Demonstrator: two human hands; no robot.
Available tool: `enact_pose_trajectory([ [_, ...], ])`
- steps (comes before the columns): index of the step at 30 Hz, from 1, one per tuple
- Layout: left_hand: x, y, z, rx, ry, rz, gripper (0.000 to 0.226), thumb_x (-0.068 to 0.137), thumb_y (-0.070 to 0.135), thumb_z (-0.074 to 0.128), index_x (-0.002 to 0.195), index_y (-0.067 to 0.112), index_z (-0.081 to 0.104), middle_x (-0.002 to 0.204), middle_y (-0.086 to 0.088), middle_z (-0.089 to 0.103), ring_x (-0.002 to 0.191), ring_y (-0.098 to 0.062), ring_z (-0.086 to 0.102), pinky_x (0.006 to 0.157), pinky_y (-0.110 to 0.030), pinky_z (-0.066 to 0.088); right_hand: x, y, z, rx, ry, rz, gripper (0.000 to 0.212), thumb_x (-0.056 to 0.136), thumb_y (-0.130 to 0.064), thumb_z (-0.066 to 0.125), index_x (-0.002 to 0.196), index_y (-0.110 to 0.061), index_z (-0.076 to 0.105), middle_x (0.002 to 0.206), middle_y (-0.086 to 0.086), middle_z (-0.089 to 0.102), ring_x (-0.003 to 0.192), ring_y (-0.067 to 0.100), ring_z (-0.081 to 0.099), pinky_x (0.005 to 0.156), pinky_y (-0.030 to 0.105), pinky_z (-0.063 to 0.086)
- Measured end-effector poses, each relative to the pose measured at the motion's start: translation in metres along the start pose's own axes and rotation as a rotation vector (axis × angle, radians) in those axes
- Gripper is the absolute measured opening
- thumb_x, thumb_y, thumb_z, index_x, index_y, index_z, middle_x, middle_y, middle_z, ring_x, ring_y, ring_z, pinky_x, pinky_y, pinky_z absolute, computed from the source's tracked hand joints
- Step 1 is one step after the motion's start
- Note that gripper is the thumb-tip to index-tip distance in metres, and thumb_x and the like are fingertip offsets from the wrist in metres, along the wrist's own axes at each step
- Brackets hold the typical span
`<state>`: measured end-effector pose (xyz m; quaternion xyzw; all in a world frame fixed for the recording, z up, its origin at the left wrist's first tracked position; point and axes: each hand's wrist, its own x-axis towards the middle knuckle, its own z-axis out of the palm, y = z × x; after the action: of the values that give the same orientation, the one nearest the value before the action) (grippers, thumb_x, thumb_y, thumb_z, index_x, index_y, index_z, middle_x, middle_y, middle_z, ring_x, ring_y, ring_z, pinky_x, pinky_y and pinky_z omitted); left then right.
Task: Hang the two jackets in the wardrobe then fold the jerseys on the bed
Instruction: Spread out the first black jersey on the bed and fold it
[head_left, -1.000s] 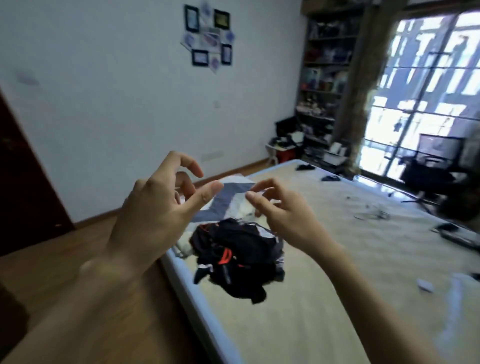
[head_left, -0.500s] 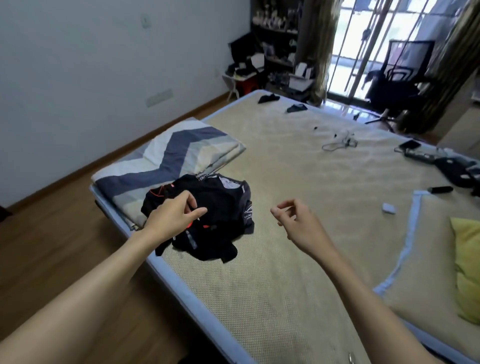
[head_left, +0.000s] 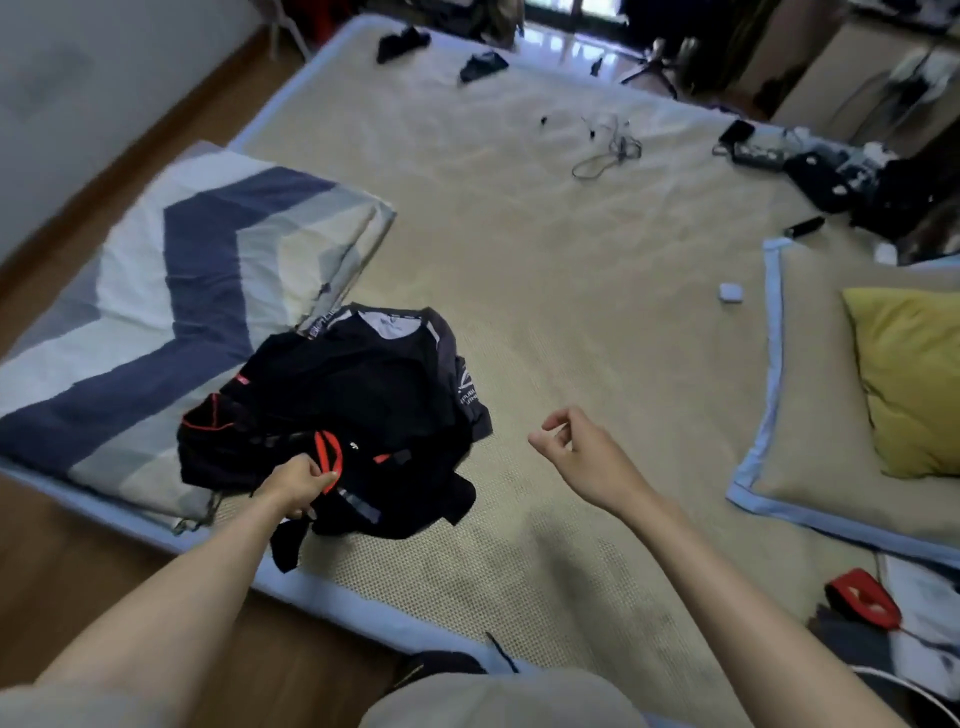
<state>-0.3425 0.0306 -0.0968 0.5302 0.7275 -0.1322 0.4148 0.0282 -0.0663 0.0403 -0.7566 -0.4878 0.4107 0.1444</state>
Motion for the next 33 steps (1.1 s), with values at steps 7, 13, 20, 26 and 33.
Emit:
enact_pose_trajectory([
  [7,0.068,-0.032,0.044,-0.051,-0.094,-0.099,0.053,0.095,0.042,0.064,0.134,0.014,0.042,0.093,-0.014,0.065,0.071,-0.032,0.069,0.054,-0.033,0.054,-0.003,0.033,0.006,-0.017,0.054,0.241,0.035,0.096,-0.053,0.059,0.113,-0.023,0.054,0.093,0.001,0.066,0.077,0.015,0.064,0.074,0.035,0.050],
  [13,0.085,-0.042,0.055,-0.317,-0.153,-0.171,0.018,0.099,0.020,0.064,0.105,0.004,0.061,0.096,-0.022,0.065,0.060,-0.028,0.059,0.055,-0.031,0.048,-0.015,0.038,0.007,-0.056,0.059,0.304,0.036,0.098,-0.053,0.056,0.115,-0.022,0.053,0.096,0.002,0.067,0.084,0.016,0.063,0.073,0.032,0.047],
  [20,0.085,-0.050,0.056,-0.228,-0.223,-0.148,0.018,0.099,0.021,0.063,0.112,0.013,0.053,0.115,-0.019,0.060,0.078,-0.031,0.065,0.056,-0.037,0.055,-0.029,0.040,0.019,-0.064,0.014,0.271,0.034,0.098,-0.056,0.055,0.111,-0.025,0.053,0.098,0.006,0.069,0.080,0.020,0.065,0.072,0.035,0.051],
  [26,0.027,-0.023,0.042,-0.190,0.040,0.164,0.032,0.095,0.025,0.067,0.081,-0.003,0.064,0.074,-0.019,0.072,0.066,-0.025,0.071,0.058,-0.038,0.060,-0.043,0.044,0.019,-0.075,-0.047,0.162,0.036,0.097,-0.059,0.055,0.108,-0.026,0.055,0.097,0.002,0.068,0.072,0.011,0.059,0.066,0.028,0.048],
  [33,-0.109,0.067,-0.009,-0.097,0.132,0.666,0.035,0.089,0.042,0.073,0.071,0.015,0.059,0.059,-0.003,0.065,0.057,-0.019,0.065,0.061,-0.035,0.056,-0.059,0.035,-0.009,-0.073,-0.090,-0.018,0.040,0.097,-0.058,0.055,0.114,-0.022,0.055,0.098,0.000,0.066,0.072,0.009,0.057,0.071,0.029,0.048],
])
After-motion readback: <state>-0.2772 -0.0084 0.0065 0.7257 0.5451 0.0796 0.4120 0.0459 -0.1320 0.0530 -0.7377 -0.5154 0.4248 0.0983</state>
